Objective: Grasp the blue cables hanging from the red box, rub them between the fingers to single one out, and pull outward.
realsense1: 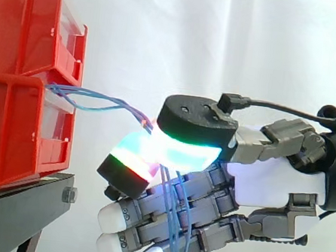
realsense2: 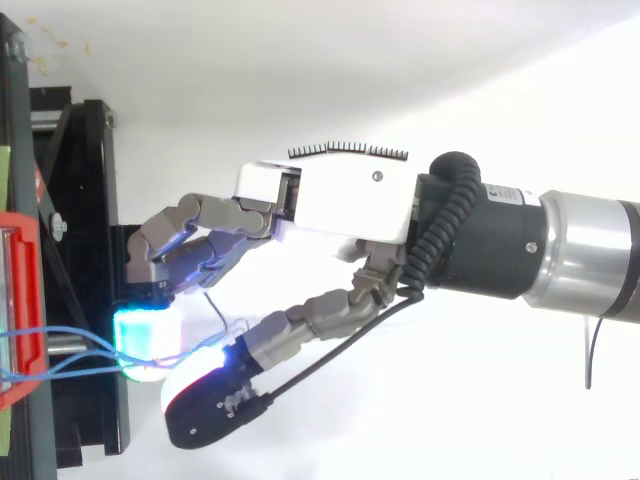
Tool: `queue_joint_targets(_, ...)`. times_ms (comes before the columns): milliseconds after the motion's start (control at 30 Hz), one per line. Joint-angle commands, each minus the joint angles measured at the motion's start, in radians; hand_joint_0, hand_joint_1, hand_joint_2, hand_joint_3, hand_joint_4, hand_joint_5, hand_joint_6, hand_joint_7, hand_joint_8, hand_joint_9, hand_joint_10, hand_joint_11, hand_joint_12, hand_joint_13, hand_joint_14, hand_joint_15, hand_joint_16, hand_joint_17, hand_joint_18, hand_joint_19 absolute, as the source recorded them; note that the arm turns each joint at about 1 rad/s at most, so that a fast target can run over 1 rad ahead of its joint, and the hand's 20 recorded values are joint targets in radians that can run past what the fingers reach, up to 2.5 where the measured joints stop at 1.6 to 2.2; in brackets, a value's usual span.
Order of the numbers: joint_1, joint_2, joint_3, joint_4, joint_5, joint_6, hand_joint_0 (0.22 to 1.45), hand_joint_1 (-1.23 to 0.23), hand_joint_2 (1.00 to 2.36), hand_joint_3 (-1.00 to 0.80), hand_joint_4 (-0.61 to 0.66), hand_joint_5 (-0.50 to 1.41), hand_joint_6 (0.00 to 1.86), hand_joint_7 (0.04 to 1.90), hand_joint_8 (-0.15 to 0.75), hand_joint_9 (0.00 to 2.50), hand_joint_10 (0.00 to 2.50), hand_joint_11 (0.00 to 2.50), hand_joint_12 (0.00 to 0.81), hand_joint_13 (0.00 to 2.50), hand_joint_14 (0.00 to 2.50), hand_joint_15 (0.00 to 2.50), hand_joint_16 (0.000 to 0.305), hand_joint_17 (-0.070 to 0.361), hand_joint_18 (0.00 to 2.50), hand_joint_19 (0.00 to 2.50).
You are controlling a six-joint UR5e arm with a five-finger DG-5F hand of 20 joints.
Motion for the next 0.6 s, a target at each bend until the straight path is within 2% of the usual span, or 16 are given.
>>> queue_joint_targets(0, 0.000, 0.000, 0.002, 0.000, 0.000, 0.002, 0.65, -0.93, 1.00, -0.50, 0.22, -0.20, 0.84, 0.92, 0.225, 0.68, 0.01, 0.30, 0.318, 0.62, 0.01, 0.18, 0.040, 0.090, 0.64, 0.35)
queue_joint_targets(167, 0.000, 0.000, 0.002, 0.000, 0.002, 0.008, 0.54, -0.85, 1.00, -0.50, 0.24, -0.18, 0.82, 0.93, 0.249, 0.72, 0.01, 0.29, 0.326, 0.63, 0.01, 0.19, 0.042, 0.094, 0.65, 0.39)
queue_joint_targets(567, 0.000, 0.000, 0.003, 0.000, 0.003, 0.011, 0.50, -0.65, 1.00, -0.50, 0.26, -0.14, 0.77, 1.00, 0.275, 0.81, 0.01, 0.29, 0.351, 0.68, 0.01, 0.19, 0.044, 0.099, 0.70, 0.40)
